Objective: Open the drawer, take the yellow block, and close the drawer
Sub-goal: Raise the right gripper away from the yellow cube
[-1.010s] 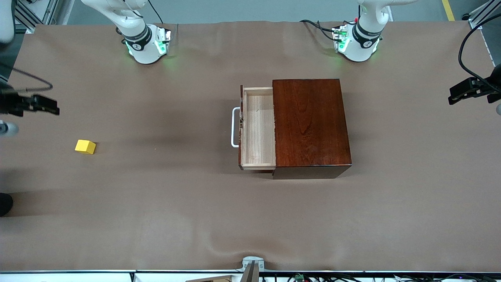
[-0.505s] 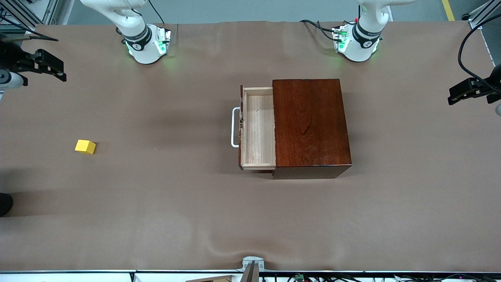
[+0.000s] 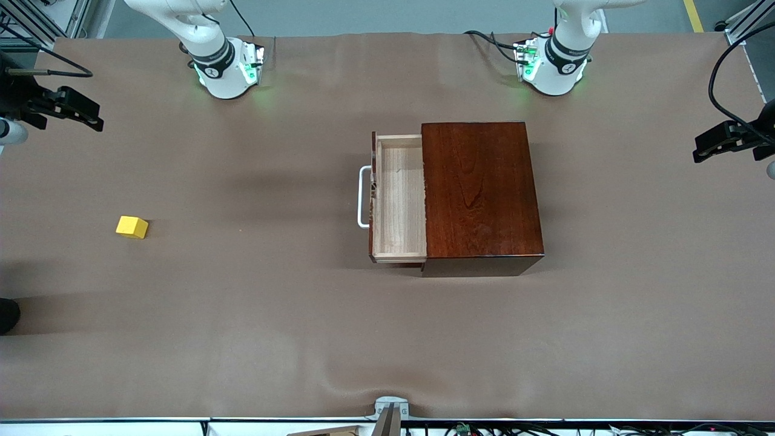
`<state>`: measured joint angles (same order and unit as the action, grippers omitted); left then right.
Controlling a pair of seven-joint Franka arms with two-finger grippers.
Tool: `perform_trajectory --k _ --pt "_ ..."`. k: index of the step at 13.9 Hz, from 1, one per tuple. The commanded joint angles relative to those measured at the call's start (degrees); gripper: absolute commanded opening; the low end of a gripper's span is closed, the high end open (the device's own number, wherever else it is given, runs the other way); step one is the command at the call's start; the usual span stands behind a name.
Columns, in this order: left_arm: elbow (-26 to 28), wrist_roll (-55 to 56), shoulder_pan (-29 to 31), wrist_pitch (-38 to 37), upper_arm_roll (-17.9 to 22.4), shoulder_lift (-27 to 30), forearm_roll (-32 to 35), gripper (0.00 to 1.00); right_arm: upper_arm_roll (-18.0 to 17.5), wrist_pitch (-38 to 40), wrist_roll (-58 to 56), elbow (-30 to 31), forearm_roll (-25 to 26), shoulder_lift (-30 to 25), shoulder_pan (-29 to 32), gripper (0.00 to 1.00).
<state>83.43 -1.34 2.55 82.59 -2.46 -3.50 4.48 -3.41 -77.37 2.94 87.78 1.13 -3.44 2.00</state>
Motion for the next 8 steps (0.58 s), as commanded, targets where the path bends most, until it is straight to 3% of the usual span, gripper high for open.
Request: perform_trajectory --k 1,8 --pt "-0.1 -1.6 0.3 0.4 -0.2 0.3 -0.8 1.00 -0.4 -0.6 1.3 0.1 -3.1 -1.4 0.6 1.00" --pt "0.7 -0.7 -1.1 -0.1 -0.7 1.9 -1.8 1.00 -0.4 -0.6 0.9 -0.2 -2.4 -1.1 0.6 1.00"
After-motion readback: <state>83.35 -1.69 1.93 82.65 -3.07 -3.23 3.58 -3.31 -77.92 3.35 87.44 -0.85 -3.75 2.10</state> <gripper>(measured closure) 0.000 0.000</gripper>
